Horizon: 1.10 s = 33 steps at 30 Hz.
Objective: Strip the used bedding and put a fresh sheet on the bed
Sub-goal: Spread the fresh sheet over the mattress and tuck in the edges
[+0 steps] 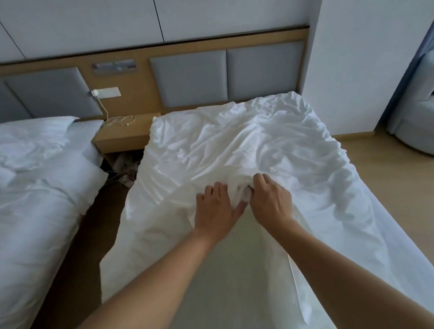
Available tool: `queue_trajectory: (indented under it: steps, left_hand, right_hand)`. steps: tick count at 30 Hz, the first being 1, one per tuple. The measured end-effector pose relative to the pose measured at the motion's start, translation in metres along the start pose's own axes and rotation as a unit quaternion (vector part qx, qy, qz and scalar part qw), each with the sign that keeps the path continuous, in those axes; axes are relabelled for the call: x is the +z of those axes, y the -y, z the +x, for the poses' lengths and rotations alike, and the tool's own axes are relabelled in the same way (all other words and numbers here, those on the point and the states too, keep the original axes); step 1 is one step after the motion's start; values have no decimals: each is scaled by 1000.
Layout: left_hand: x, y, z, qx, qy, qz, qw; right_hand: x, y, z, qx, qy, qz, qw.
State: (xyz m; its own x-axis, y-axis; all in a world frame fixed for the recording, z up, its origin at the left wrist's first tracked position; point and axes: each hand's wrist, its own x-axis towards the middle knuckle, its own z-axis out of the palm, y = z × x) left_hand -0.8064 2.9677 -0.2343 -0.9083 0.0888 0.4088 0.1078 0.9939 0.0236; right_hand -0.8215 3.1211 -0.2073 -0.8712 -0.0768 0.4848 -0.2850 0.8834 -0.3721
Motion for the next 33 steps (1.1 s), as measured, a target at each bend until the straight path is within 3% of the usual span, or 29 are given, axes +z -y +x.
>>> queue_trajectory:
  steps: [4, 6, 8, 10, 12, 13, 14, 15, 16, 17, 18, 19, 22, 24, 26, 28, 30, 33]
  left_hand:
    - [22, -22, -23, -160, -28, -157, 974]
    - [13, -17, -7, -159, 21, -191, 968]
    - [-11, -5, 58, -60, 55, -122, 989]
    - [-60, -1, 149, 38, -23, -45, 998]
    - [-98, 3, 219, 25, -200, -15, 979]
    - [-99, 8, 234, 7, -248, -15, 968]
    - [-83, 12, 224, -1, -243, -13, 970]
    - [-53, 15, 193, 10, -148, -7, 989]
    - [-16, 14, 145, 36, -8, 20, 999]
    - [13, 13, 83, 80, 137, 21, 987]
    - [31, 9, 25, 93, 233, -14, 968]
    - [39, 7, 8, 60, 262, -43, 962]
    - [6, 25, 75, 21, 155, -72, 985]
    - [-47, 35, 134, -13, 55, -87, 995]
    - [-95, 43, 168, -19, -103, -94, 990]
    - [-110, 39, 168, -58, -158, -75, 983]
    - [-98, 26, 146, -177, -114, -94, 973]
    - [-65, 11, 107, -274, -91, -289, 913]
  right_hand:
    - [0, -11, -2, -95, 68, -50, 992]
    - [-13, -25, 15, -145, 107, -89, 980]
    - [-38, -43, 70, -186, 130, -156, 961]
    - [-72, -41, 157, -198, 62, -197, 958]
    - [-97, -20, 233, -163, -114, -203, 959]
    - [-95, -17, 248, -150, -210, -173, 950]
    - [-77, -19, 237, -151, -241, -144, 948]
    - [-48, -26, 201, -149, -171, -122, 966]
    - [-15, -39, 146, -159, -13, -124, 979]
    - [6, -53, 81, -190, 158, -151, 957]
    - [17, -64, 28, -195, 305, -120, 924]
    - [19, -70, 13, -174, 348, -119, 913]
    - [3, -51, 81, -124, 241, -80, 959]
    - [-32, -18, 136, -130, 88, -39, 987]
    - [-65, 14, 172, -112, -66, -2, 992]
    - [-77, 42, 174, -77, -98, -20, 992]
    - [-66, 58, 154, -26, -71, -41, 996]
    - [-29, 66, 102, 84, -48, 2, 995]
